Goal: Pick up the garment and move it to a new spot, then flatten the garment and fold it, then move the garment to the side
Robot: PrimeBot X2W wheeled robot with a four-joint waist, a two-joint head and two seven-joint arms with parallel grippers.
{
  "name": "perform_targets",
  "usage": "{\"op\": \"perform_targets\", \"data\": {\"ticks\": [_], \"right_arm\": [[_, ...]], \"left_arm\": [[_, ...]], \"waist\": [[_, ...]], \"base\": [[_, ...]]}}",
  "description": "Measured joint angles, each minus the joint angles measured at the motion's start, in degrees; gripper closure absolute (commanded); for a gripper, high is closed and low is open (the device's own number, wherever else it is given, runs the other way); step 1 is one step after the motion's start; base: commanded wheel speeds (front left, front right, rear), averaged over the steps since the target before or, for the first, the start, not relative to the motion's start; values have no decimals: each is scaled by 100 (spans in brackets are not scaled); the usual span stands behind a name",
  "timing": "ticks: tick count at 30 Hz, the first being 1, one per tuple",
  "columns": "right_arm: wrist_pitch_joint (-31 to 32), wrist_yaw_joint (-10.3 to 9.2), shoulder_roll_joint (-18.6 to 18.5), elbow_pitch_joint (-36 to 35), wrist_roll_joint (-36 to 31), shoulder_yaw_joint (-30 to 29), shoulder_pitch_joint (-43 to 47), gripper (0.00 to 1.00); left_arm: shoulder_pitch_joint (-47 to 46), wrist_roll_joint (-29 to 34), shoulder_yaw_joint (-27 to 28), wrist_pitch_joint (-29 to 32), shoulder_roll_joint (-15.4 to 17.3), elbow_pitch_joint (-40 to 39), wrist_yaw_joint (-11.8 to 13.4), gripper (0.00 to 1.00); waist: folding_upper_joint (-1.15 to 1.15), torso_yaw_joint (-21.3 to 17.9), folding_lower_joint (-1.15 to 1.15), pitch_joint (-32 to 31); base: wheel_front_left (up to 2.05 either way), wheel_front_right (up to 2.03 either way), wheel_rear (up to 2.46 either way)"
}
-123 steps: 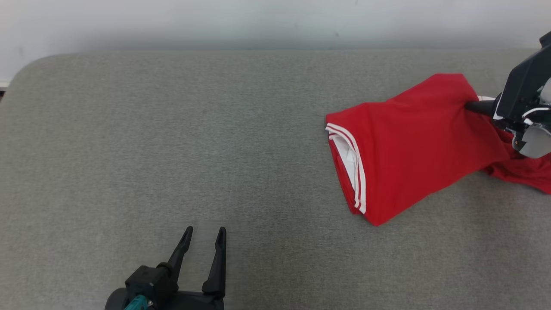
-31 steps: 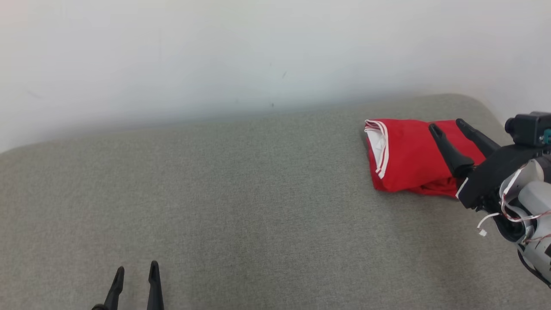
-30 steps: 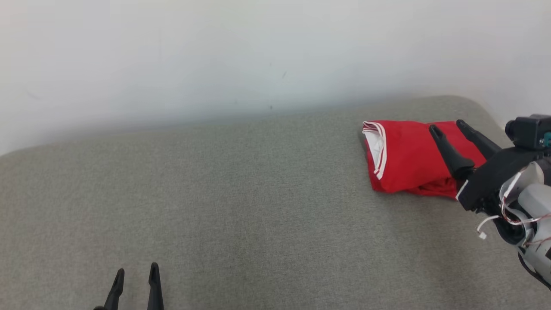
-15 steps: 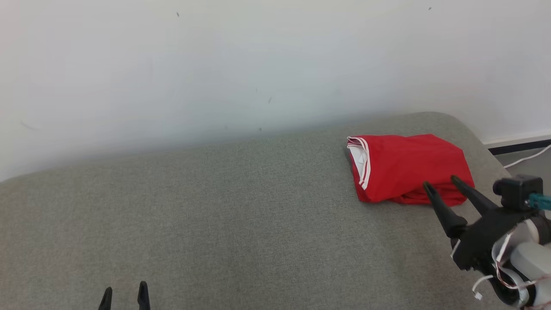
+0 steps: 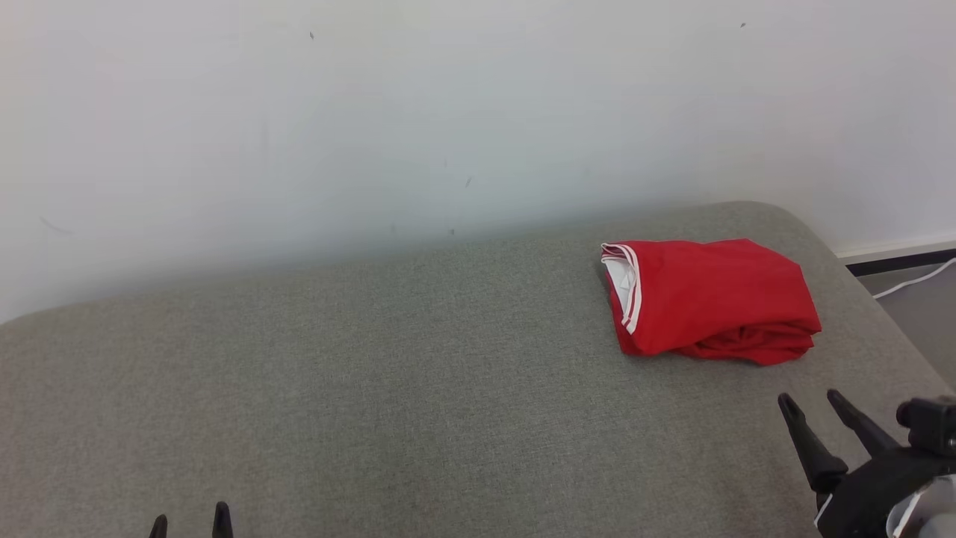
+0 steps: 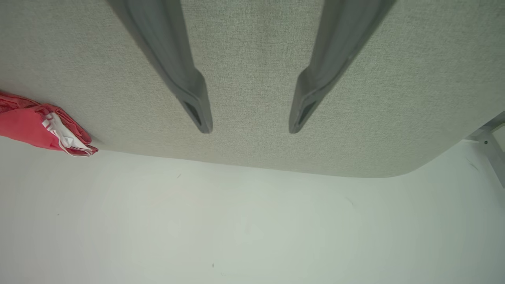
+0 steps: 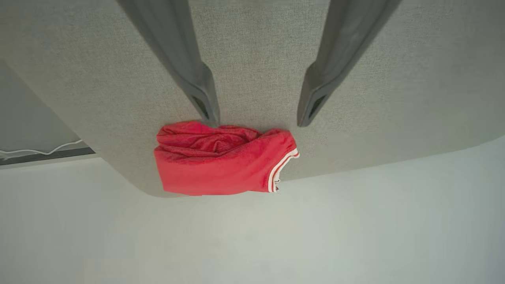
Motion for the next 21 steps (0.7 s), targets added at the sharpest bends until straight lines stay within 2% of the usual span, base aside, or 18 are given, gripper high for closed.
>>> {"op": "perform_targets", "data": {"ticks": [11, 21], "right_arm": [[-1, 1, 410, 94, -740, -1200, 867, 0], [0, 1, 797, -170, -1613, -1751, 1242, 0]], "left_arm": [[119, 202, 42, 187, -35, -14, 0, 0], [103, 407, 59, 299, -122, -126, 0, 0]], "waist": [[0, -22, 0, 8], [0, 30, 0, 74]], "base": [[0, 0, 0], [0, 0, 0]]}}
